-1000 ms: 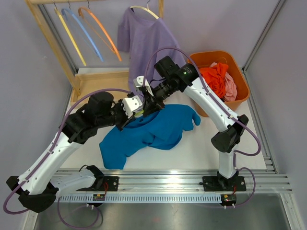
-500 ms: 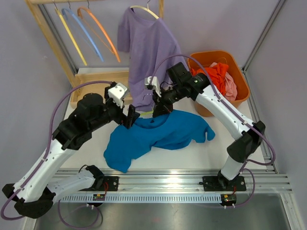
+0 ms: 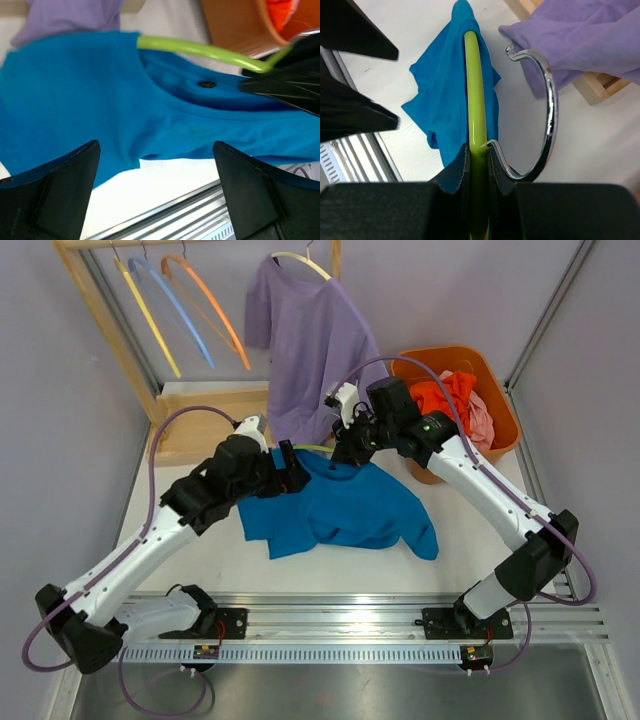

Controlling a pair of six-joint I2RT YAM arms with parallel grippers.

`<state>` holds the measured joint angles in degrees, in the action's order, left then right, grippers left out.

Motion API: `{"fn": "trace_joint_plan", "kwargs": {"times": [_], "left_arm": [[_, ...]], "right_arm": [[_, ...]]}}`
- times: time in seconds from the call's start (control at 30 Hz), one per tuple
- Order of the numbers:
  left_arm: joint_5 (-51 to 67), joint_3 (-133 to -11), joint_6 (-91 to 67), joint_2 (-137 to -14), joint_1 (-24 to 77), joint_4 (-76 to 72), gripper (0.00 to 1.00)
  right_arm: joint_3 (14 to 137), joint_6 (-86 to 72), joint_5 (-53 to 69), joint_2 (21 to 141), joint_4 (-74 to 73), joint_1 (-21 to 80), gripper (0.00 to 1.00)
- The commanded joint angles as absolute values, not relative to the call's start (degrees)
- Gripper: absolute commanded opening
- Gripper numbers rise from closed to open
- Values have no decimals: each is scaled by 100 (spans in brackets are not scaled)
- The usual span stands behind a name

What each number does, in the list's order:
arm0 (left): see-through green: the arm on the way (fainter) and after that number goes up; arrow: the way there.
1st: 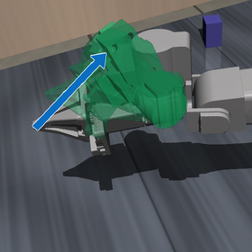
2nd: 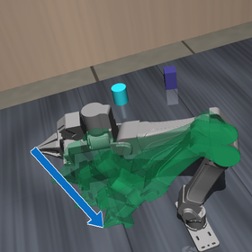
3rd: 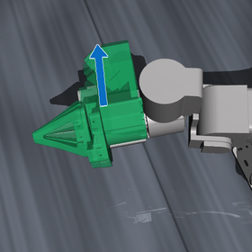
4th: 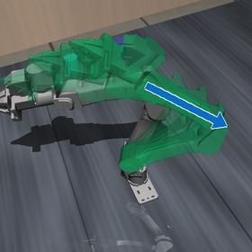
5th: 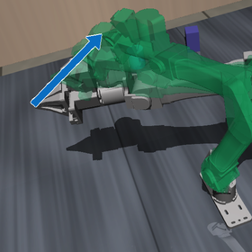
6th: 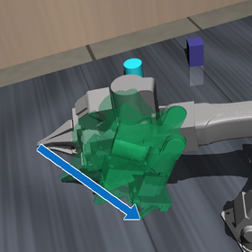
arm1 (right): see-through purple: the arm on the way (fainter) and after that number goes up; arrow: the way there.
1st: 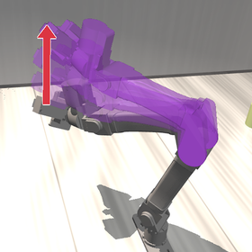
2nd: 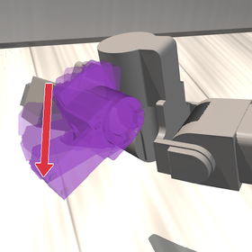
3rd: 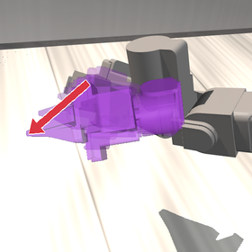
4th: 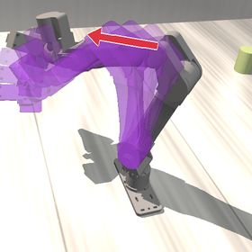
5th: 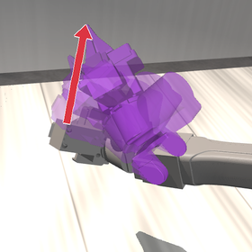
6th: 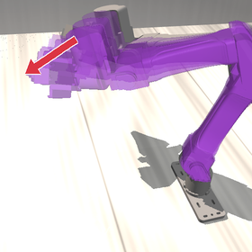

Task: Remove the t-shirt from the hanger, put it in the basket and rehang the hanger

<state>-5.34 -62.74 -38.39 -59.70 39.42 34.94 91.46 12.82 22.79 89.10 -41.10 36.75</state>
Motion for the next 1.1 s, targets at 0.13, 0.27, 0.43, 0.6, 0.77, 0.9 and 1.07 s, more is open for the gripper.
{"fn": "trace_joint_plan", "kwargs": {"times": [0.13, 0.27, 0.43, 0.6, 0.77, 0.9, 1.07], "left_arm": [[-1309, -6688, -4702, -6714, 3937, 3375, 92], [-1696, -6855, -4597, -7004, 3937, 3463, 88], [-1775, -6812, -4588, -7119, 3841, 3085, 86], [-1907, -6785, -4693, -7269, 3639, 3042, 82], [-1942, -6724, -4737, -7373, 3437, 2813, 75], [-1969, -6732, -4737, -7444, 3401, 2628, 64], [-2021, -6741, -4667, -7453, 3340, 2619, 34]], "right_arm": [[9211, 949, 2074, 8657, -3393, 3779, 0], [9176, 967, 2109, 8605, -3366, 3771, 0], [9150, 976, 2188, 8578, -3366, 3779, 0], [9149, 984, 2285, 8534, -3349, 3788, 0], [9141, 949, 2382, 8499, -3331, 3788, 0], [9070, 949, 2382, 8446, -3331, 3779, 0], [8895, 1054, 2329, 8350, -3366, 3779, 0]]}}
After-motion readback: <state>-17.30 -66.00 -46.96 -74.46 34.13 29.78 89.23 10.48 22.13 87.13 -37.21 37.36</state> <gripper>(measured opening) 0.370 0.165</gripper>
